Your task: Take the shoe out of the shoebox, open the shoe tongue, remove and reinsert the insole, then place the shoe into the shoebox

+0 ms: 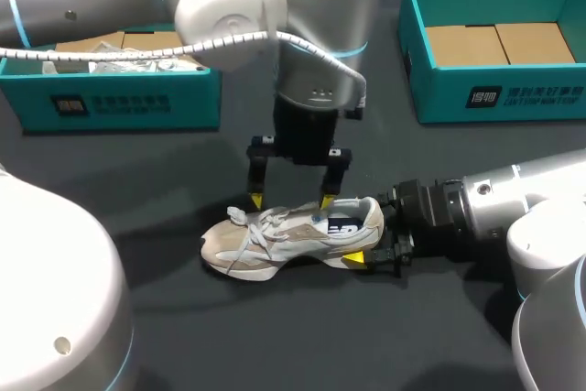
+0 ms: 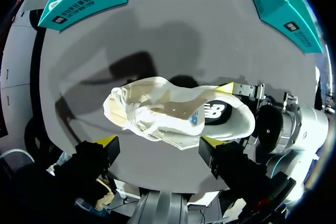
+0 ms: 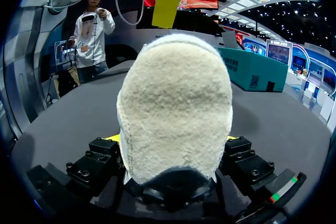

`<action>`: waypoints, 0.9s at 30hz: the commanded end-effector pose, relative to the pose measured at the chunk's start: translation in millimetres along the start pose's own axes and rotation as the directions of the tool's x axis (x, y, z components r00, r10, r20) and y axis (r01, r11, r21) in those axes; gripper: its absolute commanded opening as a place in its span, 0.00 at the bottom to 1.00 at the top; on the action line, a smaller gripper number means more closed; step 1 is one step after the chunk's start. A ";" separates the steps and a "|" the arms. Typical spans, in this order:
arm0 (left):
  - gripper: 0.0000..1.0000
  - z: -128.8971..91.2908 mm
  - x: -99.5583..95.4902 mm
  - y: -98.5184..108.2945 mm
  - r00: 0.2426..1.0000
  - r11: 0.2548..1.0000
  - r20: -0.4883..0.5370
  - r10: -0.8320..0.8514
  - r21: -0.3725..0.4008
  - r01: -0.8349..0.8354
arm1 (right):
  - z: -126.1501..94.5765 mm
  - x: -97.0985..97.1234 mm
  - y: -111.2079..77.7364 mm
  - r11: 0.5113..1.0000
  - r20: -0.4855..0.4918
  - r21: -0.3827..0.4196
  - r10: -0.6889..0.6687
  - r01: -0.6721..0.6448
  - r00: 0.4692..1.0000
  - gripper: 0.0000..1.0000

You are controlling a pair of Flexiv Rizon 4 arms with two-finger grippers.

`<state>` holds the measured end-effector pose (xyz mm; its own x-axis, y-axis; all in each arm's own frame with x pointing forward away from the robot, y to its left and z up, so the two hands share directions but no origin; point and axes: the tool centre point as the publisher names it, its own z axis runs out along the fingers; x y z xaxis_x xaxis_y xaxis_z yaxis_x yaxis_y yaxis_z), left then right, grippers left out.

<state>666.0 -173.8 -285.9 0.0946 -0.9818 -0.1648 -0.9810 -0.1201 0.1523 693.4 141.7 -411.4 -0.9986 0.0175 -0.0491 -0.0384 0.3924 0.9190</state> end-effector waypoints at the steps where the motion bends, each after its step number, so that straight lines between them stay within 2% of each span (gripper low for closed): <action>1: 1.00 9.4 16.8 0.7 1.000 1.000 0.027 -0.011 -0.005 0.011 | 0.0 0.7 0.9 1.000 0.001 0.006 0.000 0.000 1.000 0.00; 6: 1.00 17.9 25.0 2.7 0.998 0.998 0.034 -0.057 0.016 0.056 | 0.0 0.7 0.9 1.000 0.001 0.006 0.000 0.000 1.000 0.00; 16: 1.00 37.4 35.0 -4.4 0.993 0.996 0.075 -0.092 -0.009 0.093 | 0.0 0.7 0.9 1.000 0.001 0.006 0.000 0.000 1.000 0.00; 27: 1.00 46.3 45.6 -3.8 0.987 0.993 0.111 -0.115 -0.013 0.117 | 0.0 0.7 0.9 1.000 0.001 0.006 0.000 0.000 1.000 0.00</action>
<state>671.9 -201.0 -335.3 0.1041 -0.9654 -0.2392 -0.9725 -0.1492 0.1790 693.4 141.8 -411.3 -0.9986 0.0174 -0.0492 -0.0384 0.3924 0.9190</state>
